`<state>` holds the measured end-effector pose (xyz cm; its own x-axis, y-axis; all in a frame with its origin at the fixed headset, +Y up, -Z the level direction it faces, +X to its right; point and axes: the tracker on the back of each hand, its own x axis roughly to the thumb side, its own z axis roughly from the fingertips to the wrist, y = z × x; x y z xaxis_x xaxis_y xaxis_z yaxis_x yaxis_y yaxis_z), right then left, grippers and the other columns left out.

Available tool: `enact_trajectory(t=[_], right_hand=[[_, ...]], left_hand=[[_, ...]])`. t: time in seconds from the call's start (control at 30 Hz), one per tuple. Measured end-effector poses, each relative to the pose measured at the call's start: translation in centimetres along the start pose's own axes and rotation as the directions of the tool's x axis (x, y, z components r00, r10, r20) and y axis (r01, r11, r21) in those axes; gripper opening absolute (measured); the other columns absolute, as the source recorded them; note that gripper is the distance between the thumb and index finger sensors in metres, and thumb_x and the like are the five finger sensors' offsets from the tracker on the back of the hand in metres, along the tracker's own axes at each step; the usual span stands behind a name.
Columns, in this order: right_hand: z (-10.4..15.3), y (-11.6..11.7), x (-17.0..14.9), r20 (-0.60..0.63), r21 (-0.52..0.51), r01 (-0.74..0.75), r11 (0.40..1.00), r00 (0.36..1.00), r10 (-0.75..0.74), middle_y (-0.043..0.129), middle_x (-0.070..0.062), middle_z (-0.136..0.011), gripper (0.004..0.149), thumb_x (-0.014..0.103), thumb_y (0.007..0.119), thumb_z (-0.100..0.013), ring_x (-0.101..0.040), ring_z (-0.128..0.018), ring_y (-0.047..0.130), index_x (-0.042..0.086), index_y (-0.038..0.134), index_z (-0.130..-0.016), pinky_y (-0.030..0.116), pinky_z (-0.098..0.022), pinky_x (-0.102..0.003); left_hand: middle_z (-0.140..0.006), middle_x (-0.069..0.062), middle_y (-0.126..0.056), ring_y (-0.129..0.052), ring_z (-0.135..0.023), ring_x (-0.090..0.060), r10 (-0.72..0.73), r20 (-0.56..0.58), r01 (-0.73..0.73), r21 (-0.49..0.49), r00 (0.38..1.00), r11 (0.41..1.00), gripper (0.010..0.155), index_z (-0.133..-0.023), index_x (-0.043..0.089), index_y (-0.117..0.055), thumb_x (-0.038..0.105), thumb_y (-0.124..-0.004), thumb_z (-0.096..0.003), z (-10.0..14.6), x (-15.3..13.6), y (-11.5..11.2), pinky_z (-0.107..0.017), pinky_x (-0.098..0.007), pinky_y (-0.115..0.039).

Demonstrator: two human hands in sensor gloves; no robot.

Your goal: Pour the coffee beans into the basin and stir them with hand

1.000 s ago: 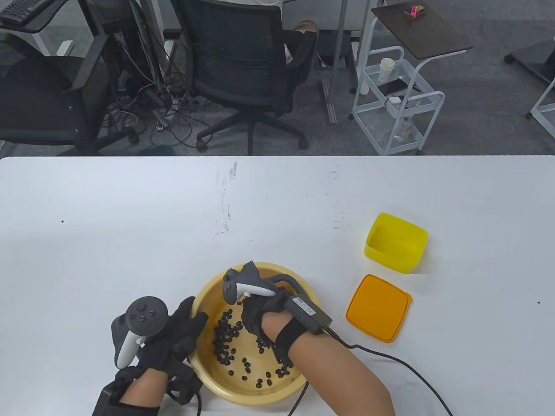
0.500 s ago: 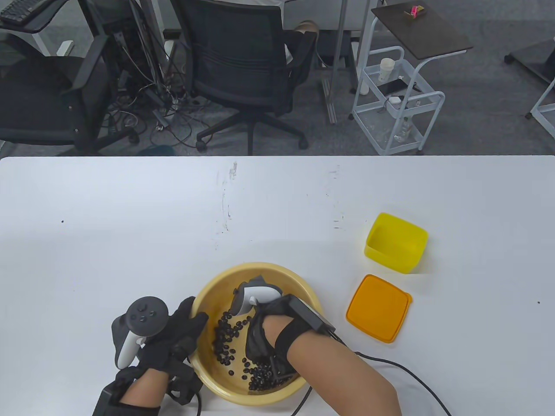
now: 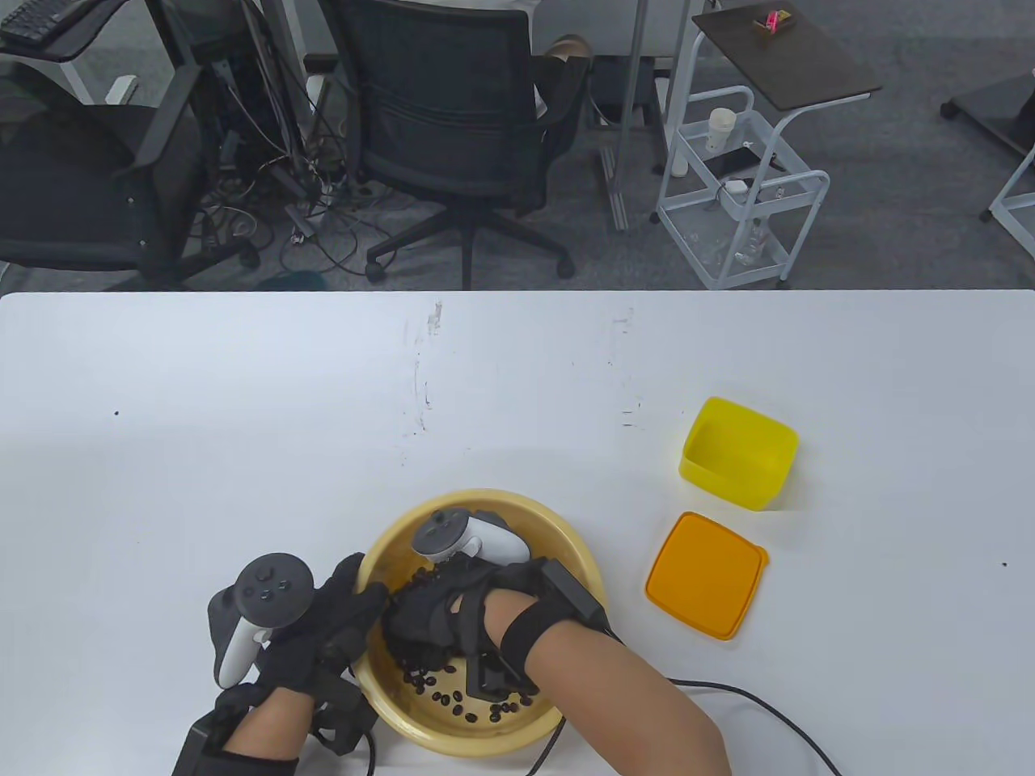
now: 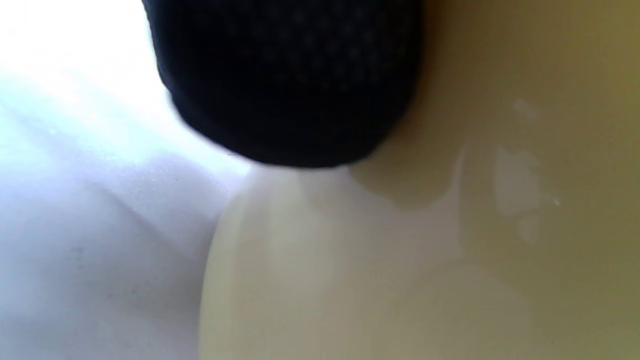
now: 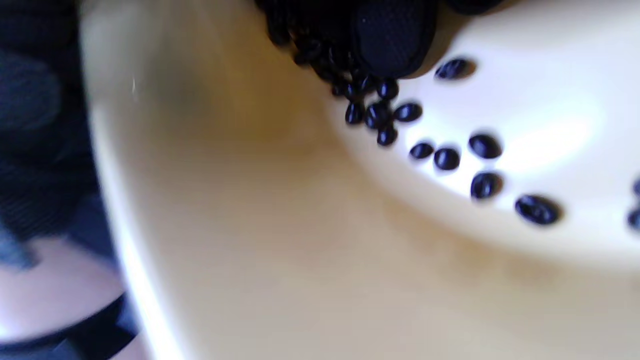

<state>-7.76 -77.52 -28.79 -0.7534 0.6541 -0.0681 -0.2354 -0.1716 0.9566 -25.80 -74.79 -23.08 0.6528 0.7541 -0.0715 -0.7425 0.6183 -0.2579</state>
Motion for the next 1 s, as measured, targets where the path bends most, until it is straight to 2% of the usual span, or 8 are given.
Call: enact_trajectory(t=[0.13,0.27,0.5,0.63,0.77,0.87,0.93,1.0], right_hand=[[0.5,-1.1,-0.1,-0.061,-0.085,-0.140,0.987,0.989,0.135,0.041,-0.010,-0.100,0.063,0.041,0.049,-0.052,-0.031,-0.082,0.062,0.012,0.017,-0.098,0.042,-0.064,-0.054],[1.4,-1.8,0.2,-0.161,-0.232,-0.334,0.914,0.939,0.303,0.042,-0.010,-0.100,0.063,0.040,0.050,-0.052,-0.030,-0.080,0.064,0.013,0.018,-0.098,0.041,-0.065,-0.055],[2.5,-2.5,0.0,-0.370,-0.282,-0.542,0.792,0.823,0.431,0.043,-0.015,-0.099,0.064,0.039,0.051,-0.051,-0.033,-0.077,0.069,0.010,0.019,-0.098,0.044,-0.064,-0.056],[3.3,-2.9,-0.1,-0.496,-0.249,-0.595,0.764,0.756,0.427,0.055,-0.028,-0.090,0.065,0.036,0.055,-0.050,-0.041,-0.074,0.077,-0.003,0.032,-0.096,0.051,-0.060,-0.060],[3.6,-2.5,-0.6,-0.602,-0.066,-0.630,0.773,0.643,0.473,0.063,-0.037,-0.080,0.066,0.035,0.057,-0.049,-0.043,-0.065,0.086,-0.013,0.041,-0.091,0.060,-0.053,-0.061],[3.3,-1.7,-1.0,-0.596,-0.001,-0.591,0.807,0.648,0.474,0.067,-0.044,-0.072,0.065,0.035,0.060,-0.048,-0.048,-0.057,0.090,-0.017,0.050,-0.085,0.063,-0.047,-0.064],[3.0,-0.9,-1.2,-0.589,0.062,-0.574,0.817,0.640,0.494,0.075,-0.044,-0.067,0.065,0.035,0.061,-0.047,-0.049,-0.050,0.095,-0.020,0.058,-0.081,0.066,-0.044,-0.064],[2.5,0.1,-1.5,-0.564,0.126,-0.515,0.848,0.666,0.488,0.079,-0.045,-0.063,0.065,0.036,0.062,-0.046,-0.048,-0.043,0.098,-0.022,0.062,-0.076,0.068,-0.042,-0.064]], left_hand=[[-0.067,-0.029,-0.090,-0.100,-0.006,-0.010,0.002,0.000,-0.002,0.000,1.000,1.000,0.058,-0.103,0.001,-0.053,0.034,-0.069,-0.0590,0.0,0.0,0.0,-0.057,-0.038,-0.082],[-0.067,-0.029,-0.090,-0.100,-0.007,-0.010,0.004,-0.002,-0.004,-0.003,1.000,1.000,0.058,-0.103,0.001,-0.052,0.034,-0.069,-0.0590,-0.1,0.0,0.0,-0.057,-0.038,-0.082],[-0.067,-0.029,-0.090,-0.100,-0.007,-0.011,0.007,-0.003,-0.007,-0.003,1.000,1.000,0.058,-0.103,0.001,-0.052,0.034,-0.069,-0.0590,-0.1,0.0,0.0,-0.057,-0.038,-0.082],[-0.068,-0.029,-0.090,-0.100,-0.007,-0.011,0.004,-0.005,-0.004,-0.001,1.000,1.000,0.057,-0.103,0.001,-0.053,0.034,-0.069,-0.0592,-0.1,0.0,0.0,-0.057,-0.038,-0.082],[-0.068,-0.029,-0.090,-0.100,-0.007,-0.010,0.002,-0.005,-0.002,0.002,1.000,1.000,0.057,-0.103,0.001,-0.053,0.034,-0.069,-0.0592,-0.1,0.0,0.0,-0.058,-0.038,-0.082],[-0.068,-0.029,-0.090,-0.100,-0.007,-0.010,0.000,-0.006,0.000,0.004,1.000,1.000,0.057,-0.103,0.000,-0.053,0.034,-0.069,-0.0593,0.0,0.0,0.0,-0.058,-0.038,-0.082],[-0.068,-0.029,-0.090,-0.100,-0.007,-0.010,-0.002,-0.006,0.002,0.005,1.000,1.000,0.057,-0.103,0.000,-0.053,0.034,-0.069,-0.0594,0.0,0.0,0.0,-0.058,-0.038,-0.082],[-0.068,-0.029,-0.090,-0.100,-0.007,-0.010,-0.003,-0.007,0.003,0.006,1.000,1.000,0.057,-0.103,0.000,-0.053,0.034,-0.069,-0.0593,0.0,0.0,0.0,-0.058,-0.038,-0.082]])
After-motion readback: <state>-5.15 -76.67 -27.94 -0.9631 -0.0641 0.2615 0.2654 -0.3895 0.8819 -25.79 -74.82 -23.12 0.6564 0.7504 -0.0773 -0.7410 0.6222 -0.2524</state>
